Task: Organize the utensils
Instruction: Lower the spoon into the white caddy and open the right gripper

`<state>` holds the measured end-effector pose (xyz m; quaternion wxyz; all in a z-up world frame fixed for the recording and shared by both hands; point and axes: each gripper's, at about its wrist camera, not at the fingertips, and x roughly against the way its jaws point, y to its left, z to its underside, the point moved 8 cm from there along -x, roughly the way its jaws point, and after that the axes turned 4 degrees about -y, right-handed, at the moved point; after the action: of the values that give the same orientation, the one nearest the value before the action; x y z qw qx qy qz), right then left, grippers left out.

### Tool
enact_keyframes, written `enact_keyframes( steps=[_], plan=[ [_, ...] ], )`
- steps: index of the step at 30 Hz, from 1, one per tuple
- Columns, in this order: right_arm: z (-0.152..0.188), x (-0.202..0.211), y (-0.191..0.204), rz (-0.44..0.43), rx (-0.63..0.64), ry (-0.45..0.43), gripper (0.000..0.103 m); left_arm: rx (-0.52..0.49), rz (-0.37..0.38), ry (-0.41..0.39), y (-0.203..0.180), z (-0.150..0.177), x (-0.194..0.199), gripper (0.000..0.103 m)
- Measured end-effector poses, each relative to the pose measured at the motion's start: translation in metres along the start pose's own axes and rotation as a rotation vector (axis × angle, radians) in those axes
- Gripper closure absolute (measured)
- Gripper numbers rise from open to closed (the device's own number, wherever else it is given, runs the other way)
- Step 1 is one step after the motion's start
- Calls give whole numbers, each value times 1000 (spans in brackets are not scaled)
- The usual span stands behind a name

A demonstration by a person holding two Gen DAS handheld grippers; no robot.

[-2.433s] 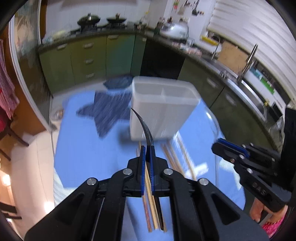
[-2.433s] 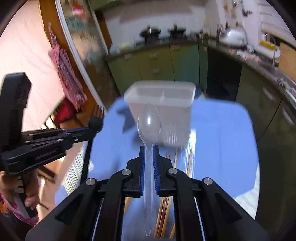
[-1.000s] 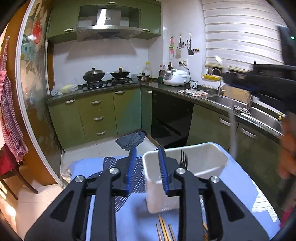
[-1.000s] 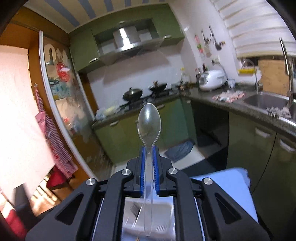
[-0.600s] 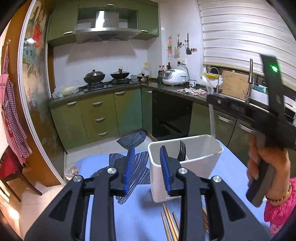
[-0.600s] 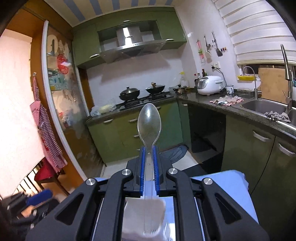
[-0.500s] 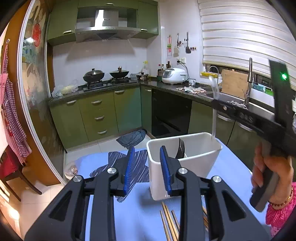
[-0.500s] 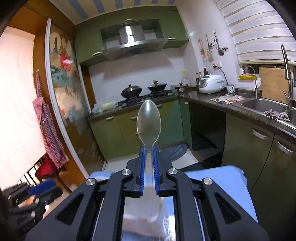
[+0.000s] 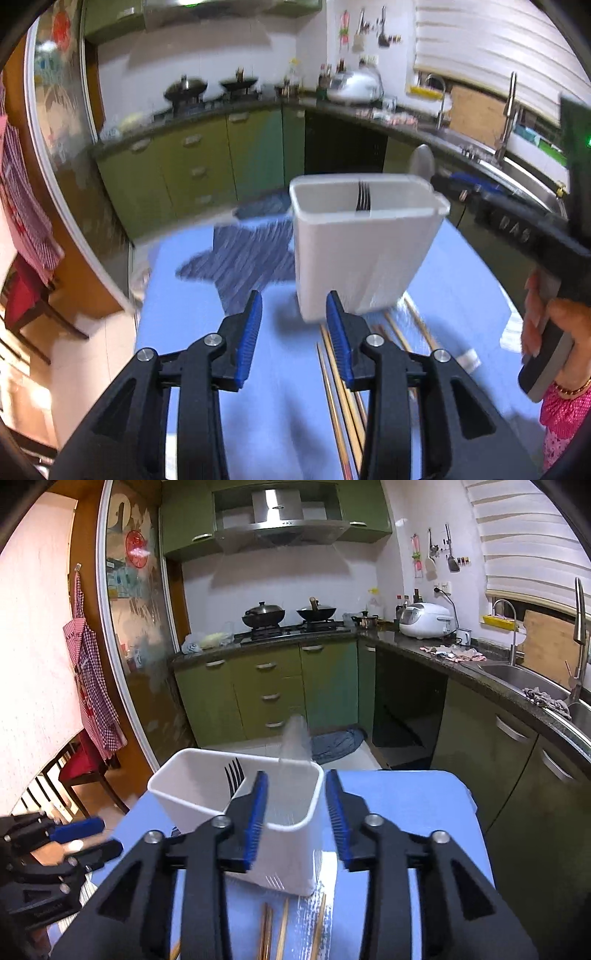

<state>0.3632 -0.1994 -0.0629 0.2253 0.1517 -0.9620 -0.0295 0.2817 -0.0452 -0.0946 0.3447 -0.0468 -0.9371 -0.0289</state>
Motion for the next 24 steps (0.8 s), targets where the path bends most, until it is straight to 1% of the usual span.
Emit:
enact_keyframes(
  steps=[2, 3, 4, 5, 7, 9, 12, 13, 14, 16, 17, 19, 21, 23, 24],
  plan=[
    [1, 8, -2, 11, -7, 9, 68, 21, 7, 70, 2, 10, -6, 68],
    [2, 15, -3, 14, -16, 18, 68, 38, 21, 126, 2, 18, -11, 68],
    [2, 20, -5, 14, -20, 27, 68, 43, 27, 159, 1, 24, -14, 68],
    [4, 27, -6, 16, -26, 42, 68, 47, 42, 213, -1, 32, -20, 68],
    [9, 39, -10, 16, -30, 76, 68, 51, 54, 287, -5, 46, -29, 68],
    [16, 48, -16, 17, -37, 116, 68, 51, 54, 338, -8, 58, -38, 68],
    [37, 58, -25, 11, -49, 192, 68, 59, 51, 395, -12, 74, -48, 70],
    [44, 61, -29, 4, -53, 205, 68, 61, 56, 418, -14, 80, -52, 76],
    [51, 63, -30, -2, -55, 225, 68, 64, 61, 433, -15, 84, -54, 78],
    [61, 66, -34, 4, -53, 244, 68, 68, 67, 465, -20, 92, -59, 81],
    [66, 67, -35, 5, -51, 254, 68, 64, 60, 473, -22, 94, -61, 84],
    [74, 69, -37, 0, -55, 267, 68, 57, 57, 480, -25, 97, -63, 87],
    [77, 70, -36, -1, -57, 272, 68, 59, 43, 490, -26, 99, -66, 88],
    [77, 71, -36, -6, -57, 276, 68, 58, 34, 497, -26, 101, -67, 91],
    [78, 72, -35, -8, -55, 279, 68, 62, 37, 504, -27, 103, -67, 91]
  ],
)
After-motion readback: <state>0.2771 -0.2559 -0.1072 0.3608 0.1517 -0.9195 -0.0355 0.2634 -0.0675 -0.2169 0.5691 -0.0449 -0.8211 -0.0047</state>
